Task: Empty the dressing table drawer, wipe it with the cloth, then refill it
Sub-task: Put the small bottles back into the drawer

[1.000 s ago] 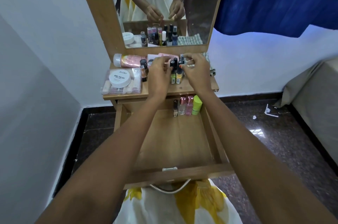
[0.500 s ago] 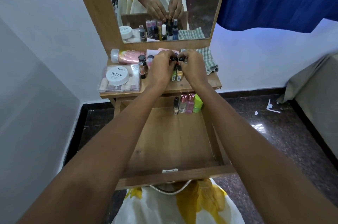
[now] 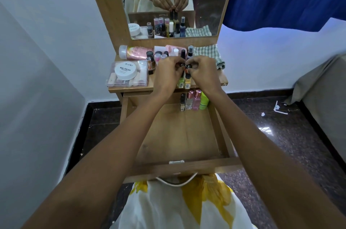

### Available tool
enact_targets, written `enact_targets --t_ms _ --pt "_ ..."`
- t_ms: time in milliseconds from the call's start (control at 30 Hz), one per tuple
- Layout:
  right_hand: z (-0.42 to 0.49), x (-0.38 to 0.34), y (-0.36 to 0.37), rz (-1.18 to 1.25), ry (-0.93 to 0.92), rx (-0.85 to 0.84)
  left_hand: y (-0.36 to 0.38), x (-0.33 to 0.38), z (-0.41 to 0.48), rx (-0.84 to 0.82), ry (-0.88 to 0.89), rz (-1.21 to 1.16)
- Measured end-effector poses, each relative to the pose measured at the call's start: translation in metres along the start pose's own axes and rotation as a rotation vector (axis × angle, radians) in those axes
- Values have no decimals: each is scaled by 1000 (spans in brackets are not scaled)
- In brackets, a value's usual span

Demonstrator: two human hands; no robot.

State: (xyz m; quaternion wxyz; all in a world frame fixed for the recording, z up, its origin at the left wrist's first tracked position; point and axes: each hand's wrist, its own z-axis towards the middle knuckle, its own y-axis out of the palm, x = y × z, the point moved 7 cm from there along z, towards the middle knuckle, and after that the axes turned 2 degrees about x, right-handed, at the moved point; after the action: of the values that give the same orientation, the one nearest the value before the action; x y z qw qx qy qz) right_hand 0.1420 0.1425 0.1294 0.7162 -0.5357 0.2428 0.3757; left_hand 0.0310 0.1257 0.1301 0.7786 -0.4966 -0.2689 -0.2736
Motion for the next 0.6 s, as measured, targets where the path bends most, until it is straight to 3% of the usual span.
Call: enact_targets --t_ms 400,600 --pt "-39 7 36 4 2 -225 -7 -43 -51 -85 -86 69" --pt "-44 26 66 -167 -11 -327 9 -68 -63 -164 -159 103"
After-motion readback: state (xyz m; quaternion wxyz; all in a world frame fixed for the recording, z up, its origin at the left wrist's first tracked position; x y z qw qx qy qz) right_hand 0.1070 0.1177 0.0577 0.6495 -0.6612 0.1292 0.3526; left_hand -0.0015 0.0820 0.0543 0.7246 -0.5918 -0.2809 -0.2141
